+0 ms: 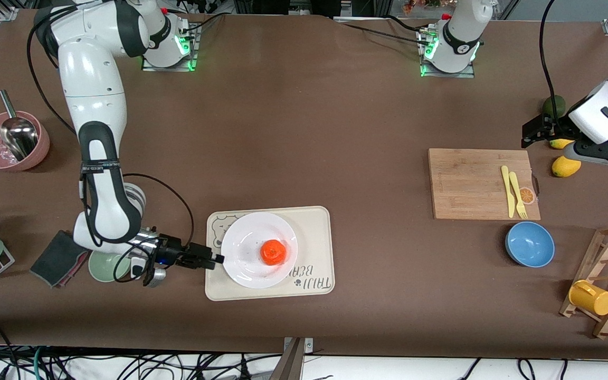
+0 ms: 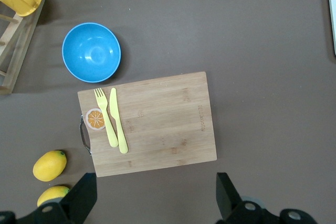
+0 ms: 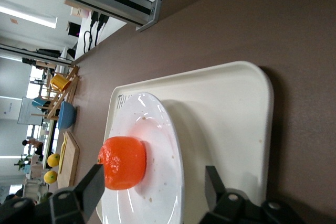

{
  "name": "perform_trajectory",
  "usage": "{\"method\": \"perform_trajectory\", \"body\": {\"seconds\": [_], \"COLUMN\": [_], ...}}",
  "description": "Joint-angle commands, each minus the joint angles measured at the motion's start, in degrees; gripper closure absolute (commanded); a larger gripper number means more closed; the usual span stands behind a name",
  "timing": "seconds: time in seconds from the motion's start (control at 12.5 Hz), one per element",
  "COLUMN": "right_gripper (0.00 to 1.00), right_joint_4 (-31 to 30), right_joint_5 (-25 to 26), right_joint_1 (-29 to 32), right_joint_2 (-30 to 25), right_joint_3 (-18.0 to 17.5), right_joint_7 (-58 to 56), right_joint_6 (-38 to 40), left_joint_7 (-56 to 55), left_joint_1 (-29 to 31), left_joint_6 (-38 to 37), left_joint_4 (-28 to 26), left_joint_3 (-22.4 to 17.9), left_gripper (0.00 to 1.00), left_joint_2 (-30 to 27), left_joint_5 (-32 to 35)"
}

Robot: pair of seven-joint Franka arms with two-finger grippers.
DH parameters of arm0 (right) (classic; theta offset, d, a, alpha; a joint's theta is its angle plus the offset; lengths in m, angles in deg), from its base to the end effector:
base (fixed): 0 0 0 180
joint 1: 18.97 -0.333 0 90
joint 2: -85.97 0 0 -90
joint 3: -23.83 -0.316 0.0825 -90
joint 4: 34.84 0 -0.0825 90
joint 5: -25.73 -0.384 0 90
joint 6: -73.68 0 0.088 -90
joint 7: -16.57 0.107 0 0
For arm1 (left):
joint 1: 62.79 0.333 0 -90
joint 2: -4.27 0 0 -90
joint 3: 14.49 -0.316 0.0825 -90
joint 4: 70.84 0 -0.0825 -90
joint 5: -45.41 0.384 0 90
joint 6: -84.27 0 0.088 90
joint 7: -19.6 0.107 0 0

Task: Place orange and plate with both arms
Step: 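Open the right gripper and pull it back from the plate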

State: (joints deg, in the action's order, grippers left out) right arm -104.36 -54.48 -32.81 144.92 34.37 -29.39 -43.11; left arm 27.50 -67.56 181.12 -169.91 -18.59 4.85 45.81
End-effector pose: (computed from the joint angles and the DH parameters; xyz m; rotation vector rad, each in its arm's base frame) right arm 0.7476 0.1390 0.1638 -2.1375 -0.1331 -0.2703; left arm 0.5607 -0.0061 0.5540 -3.1272 0.2359 0.0772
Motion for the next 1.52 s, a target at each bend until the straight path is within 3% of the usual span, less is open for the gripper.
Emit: {"method": "perform_trajectory", "body": {"seconds": [0.0,0.24,0.4,0.88,1.2,1.44], "right_gripper": [0.00,0.00,0.00,0.00,0.00,0.00], "right_joint_4": [4.46,5.44,5.44,5.18,4.65,4.39], "right_joint_5": [6.18,10.76,17.24,48.88,64.27,70.27], "right_joint_1": [1.36,0.83,-0.57,-7.15,-13.58,-14.55], "right_joint_2": [-0.14,-1.55,-4.87,-21.47,-30.28,-31.69], "right_joint_3": [4.81,14.39,18.54,19.26,19.17,19.08], "right_joint_7": [1.48,1.66,4.54,25.52,37.50,37.52], "right_joint_6": [9.96,23.50,28.54,33.65,39.62,42.09], "left_joint_7": [0.09,0.18,0.18,0.09,0.09,0.09], "left_joint_1": [0.11,0.20,0.20,0.20,0.20,0.20], "left_joint_6": [-0.09,-0.09,-0.09,-0.09,-0.09,-0.09], "left_joint_4": [0.28,0.19,0.28,0.28,0.28,0.28], "left_joint_3": [-0.03,-0.03,-0.03,-0.03,-0.03,-0.03], "left_gripper": [0.00,0.00,0.00,0.00,0.00,0.00], "left_joint_2": [-0.05,0.04,0.04,0.04,0.13,0.21], "left_joint_5": [-0.75,-0.75,-0.75,-0.75,-0.75,-0.75]}}
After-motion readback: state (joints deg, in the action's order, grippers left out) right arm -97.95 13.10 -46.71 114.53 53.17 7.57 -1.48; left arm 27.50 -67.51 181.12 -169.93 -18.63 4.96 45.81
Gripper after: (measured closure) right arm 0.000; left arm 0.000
